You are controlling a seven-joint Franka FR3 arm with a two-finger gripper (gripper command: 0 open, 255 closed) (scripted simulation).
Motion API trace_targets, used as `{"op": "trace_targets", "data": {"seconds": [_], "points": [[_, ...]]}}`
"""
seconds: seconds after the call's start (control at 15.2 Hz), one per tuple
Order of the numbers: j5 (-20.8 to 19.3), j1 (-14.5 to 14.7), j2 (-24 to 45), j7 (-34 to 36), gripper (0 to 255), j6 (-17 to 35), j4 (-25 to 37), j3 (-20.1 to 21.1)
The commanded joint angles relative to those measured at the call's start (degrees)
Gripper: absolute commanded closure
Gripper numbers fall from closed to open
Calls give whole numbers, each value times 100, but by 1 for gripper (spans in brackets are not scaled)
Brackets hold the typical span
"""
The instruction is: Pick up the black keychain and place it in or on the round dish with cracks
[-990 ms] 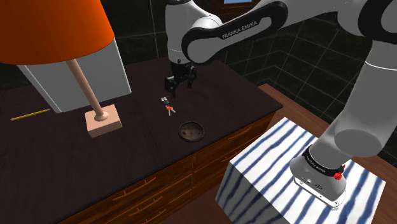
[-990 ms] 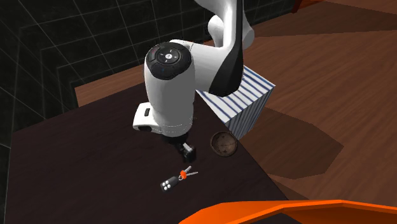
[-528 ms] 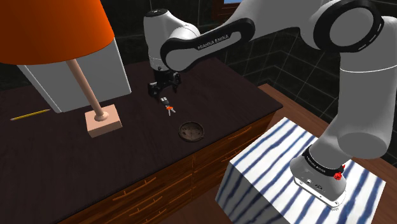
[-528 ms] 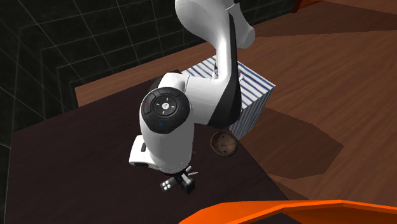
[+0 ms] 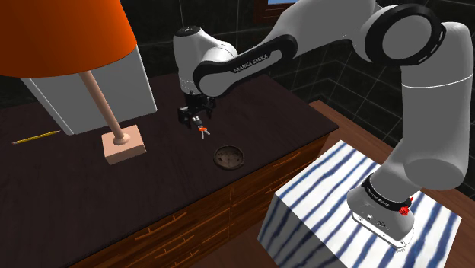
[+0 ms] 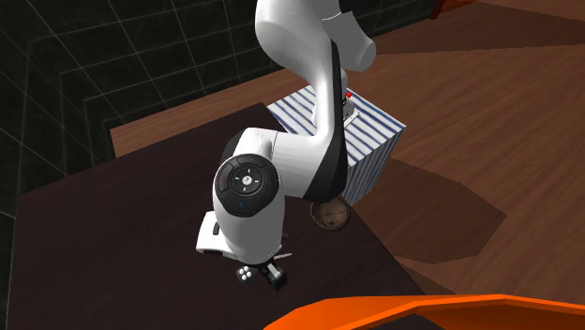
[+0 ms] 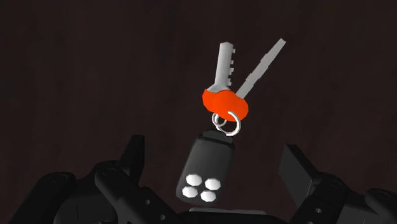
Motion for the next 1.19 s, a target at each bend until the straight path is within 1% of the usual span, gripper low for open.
{"op": "trace_targets", "data": {"seconds": [0.0,0.33,0.4,0.99,1.12], "points": [[-5,0,7,4,0,19,-9,-3],[-5,0,7,4,0,19,-9,-3],[-5,0,7,4,255,19,-9,-3],[-5,0,7,4,255,19,-9,-3],[32,-9,-58,-26,255,-97,48,19]]}}
